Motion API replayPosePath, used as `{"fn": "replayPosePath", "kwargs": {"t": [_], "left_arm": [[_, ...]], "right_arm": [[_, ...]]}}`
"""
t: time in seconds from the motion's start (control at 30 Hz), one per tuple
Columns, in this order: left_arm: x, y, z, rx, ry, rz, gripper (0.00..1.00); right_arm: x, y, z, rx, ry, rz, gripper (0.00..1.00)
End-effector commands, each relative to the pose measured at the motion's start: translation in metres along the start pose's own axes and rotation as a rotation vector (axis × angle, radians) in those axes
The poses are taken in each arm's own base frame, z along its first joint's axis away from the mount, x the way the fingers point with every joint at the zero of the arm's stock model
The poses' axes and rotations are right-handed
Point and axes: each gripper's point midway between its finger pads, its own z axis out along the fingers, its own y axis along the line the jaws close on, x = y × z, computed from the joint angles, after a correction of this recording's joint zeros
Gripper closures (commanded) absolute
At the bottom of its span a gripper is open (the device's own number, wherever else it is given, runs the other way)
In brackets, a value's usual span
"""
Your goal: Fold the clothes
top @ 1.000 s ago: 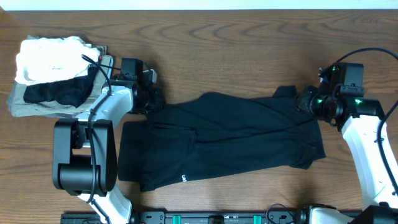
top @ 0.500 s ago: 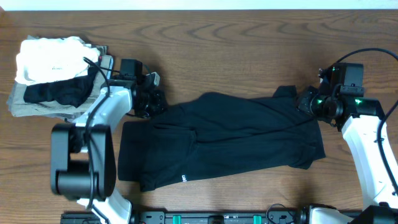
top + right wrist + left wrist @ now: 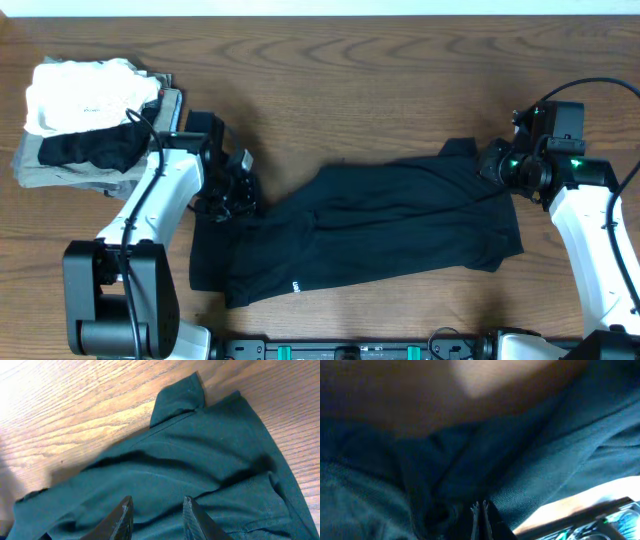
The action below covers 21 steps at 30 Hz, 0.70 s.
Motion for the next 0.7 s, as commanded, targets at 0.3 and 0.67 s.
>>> {"fn": "replayPosePath", "kwargs": {"t": [0.3,0.67], "left_arm": [[0.044,0.043,0.031,-0.143,0.208,-0.066,0.59],[0.012,0.023,0.008,-0.112,0.099,-0.012,0.62]], "right_arm": [[-0.001,0.005,0.0,-0.013,0.0,0.004,0.69],[-0.001,0.005,0.0,-0.012,0.0,0.004,0.68]]}}
